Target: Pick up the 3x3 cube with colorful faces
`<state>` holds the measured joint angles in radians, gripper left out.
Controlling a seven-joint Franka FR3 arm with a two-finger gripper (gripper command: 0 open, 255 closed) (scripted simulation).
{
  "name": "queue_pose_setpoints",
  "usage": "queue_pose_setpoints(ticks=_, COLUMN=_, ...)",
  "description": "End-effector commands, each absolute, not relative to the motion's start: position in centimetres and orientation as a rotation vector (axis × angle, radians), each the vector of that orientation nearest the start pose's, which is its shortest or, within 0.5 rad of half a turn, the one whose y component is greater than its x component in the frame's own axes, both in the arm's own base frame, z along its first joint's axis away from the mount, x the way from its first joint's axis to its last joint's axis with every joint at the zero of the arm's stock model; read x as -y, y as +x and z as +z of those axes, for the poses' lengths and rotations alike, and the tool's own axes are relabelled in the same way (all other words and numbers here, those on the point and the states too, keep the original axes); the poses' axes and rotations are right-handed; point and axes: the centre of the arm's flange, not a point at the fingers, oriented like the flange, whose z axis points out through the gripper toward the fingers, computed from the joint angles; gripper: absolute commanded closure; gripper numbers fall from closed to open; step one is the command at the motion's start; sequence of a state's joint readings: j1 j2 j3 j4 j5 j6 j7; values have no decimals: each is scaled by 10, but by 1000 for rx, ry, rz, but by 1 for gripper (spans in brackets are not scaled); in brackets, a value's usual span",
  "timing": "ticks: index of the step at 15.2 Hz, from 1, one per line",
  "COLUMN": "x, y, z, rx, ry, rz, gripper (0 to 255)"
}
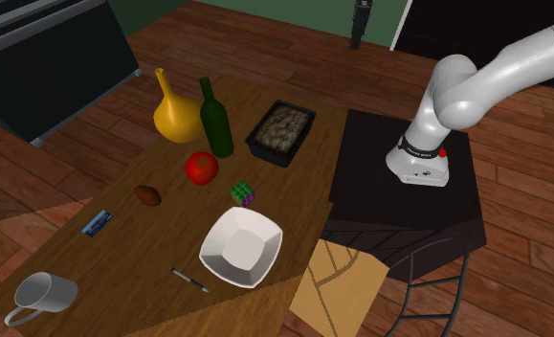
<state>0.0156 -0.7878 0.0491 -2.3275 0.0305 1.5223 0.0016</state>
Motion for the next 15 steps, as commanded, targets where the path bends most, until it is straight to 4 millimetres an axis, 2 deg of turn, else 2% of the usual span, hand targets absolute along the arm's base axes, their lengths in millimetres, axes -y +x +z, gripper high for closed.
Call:
queue_pose_setpoints(ticks=1, x=-28, y=301, z=600, rx=78, ry=-3145, rz=28, gripper=0)
queue_pose_setpoints(ticks=15, x=-137, y=376, z=471, rx=52, ry=-3147, rz=30, gripper=0)
